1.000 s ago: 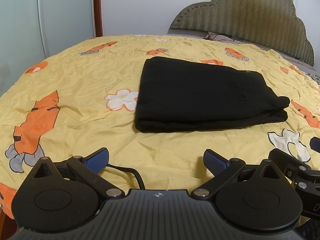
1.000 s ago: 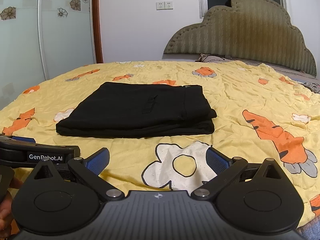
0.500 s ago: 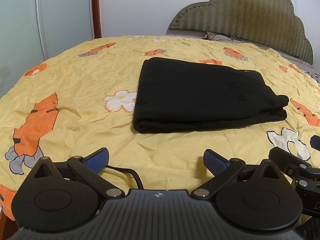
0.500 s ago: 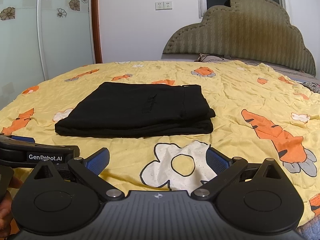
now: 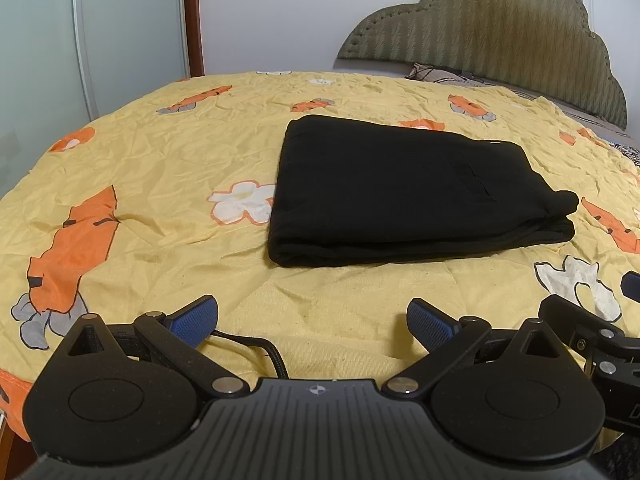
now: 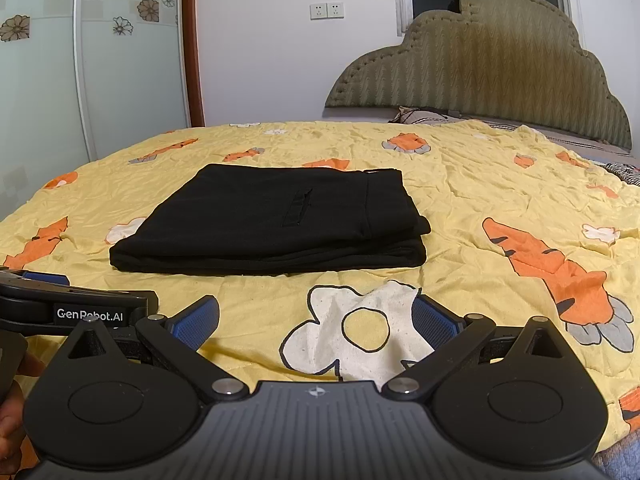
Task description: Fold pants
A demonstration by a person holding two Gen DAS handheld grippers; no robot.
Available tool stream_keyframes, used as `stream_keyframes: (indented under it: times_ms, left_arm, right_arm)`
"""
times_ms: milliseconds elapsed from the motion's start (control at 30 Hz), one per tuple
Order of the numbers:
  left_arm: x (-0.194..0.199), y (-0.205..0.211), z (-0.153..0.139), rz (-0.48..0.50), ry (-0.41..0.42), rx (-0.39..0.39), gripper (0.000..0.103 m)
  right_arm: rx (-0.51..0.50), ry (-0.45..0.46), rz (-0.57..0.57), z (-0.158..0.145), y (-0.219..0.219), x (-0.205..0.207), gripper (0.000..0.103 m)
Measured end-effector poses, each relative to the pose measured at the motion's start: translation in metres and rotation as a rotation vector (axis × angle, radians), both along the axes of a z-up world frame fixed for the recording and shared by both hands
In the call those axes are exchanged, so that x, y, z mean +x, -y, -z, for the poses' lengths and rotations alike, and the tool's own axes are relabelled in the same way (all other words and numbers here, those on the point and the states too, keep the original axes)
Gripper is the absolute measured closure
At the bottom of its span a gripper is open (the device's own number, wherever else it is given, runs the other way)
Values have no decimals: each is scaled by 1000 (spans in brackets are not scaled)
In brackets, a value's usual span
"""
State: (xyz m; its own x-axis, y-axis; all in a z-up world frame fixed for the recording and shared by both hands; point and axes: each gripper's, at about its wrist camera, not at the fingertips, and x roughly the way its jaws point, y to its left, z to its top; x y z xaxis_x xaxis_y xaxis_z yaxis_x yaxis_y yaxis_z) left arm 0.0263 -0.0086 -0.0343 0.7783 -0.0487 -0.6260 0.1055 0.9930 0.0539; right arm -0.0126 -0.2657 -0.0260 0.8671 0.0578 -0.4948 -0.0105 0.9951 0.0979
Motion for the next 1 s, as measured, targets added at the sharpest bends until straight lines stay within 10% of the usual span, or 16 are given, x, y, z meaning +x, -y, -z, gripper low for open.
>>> stream_keyframes:
  times_ms: [1000]
  left_arm:
    - [10,3,4,17,-18,-22,1]
  right_arm:
    - [-2,-18,57,3,14,13,0]
